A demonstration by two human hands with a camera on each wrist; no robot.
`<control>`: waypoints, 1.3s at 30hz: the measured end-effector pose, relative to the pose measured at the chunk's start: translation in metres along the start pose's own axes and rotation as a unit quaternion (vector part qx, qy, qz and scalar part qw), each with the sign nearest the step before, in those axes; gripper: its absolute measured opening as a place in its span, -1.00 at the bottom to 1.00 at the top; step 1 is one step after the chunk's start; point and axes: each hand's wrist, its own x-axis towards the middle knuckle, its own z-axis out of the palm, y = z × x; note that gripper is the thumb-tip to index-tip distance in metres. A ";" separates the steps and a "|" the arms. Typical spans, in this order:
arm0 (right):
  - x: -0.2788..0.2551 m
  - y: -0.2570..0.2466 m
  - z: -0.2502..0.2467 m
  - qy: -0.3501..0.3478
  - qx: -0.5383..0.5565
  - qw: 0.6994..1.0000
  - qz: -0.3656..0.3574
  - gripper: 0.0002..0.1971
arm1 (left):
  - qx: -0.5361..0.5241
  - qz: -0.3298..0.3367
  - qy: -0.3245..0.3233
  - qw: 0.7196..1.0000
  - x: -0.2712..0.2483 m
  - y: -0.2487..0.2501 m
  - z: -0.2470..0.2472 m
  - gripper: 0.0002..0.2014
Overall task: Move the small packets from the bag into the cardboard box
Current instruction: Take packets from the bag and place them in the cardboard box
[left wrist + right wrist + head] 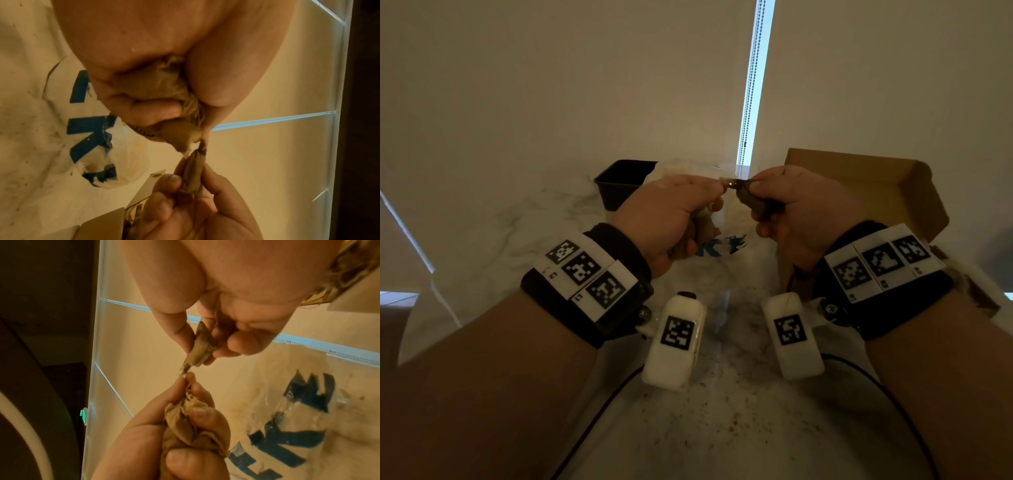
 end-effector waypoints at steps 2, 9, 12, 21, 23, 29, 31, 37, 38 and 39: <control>-0.001 0.000 0.000 -0.027 -0.012 1.000 0.001 -0.89 | 0.015 0.021 0.004 1.000 0.000 -0.001 0.001 -0.82; -0.006 -0.001 0.007 -0.053 -0.041 0.998 -0.021 -0.83 | 0.013 0.073 -0.016 0.997 0.000 0.000 0.000 -0.84; -0.011 -0.007 0.005 -0.083 -0.039 0.996 -0.013 -0.88 | 0.030 0.088 0.010 0.996 0.001 -0.001 0.001 -0.87; -0.017 -0.026 -0.027 -0.024 -0.170 0.984 -0.037 -0.94 | 0.013 0.059 -0.010 0.998 0.001 -0.005 0.010 -0.76; -0.021 -0.033 -0.043 0.009 -0.130 0.991 -0.019 -0.92 | -0.010 0.040 -0.001 0.999 0.001 -0.004 0.011 -0.73; -0.033 -0.030 -0.080 0.073 -0.246 0.966 0.015 -0.83 | -0.038 0.023 -0.002 0.999 0.002 -0.005 0.008 -0.74; -0.036 -0.026 -0.085 0.084 -0.331 0.939 0.035 -0.83 | -0.041 0.023 0.000 0.999 0.002 -0.005 0.007 -0.73; -0.039 -0.017 -0.082 0.045 -0.447 0.884 0.131 -0.83 | -0.057 0.008 0.009 0.998 0.000 -0.003 0.007 -0.72; -0.039 -0.018 -0.081 0.038 -0.470 0.871 0.139 -0.79 | -0.064 0.003 0.009 0.998 -0.001 -0.002 0.007 -0.71; -0.041 -0.020 -0.078 0.035 -0.490 0.859 0.147 -0.74 | -0.070 -0.002 0.011 0.997 -0.001 -0.002 0.007 -0.71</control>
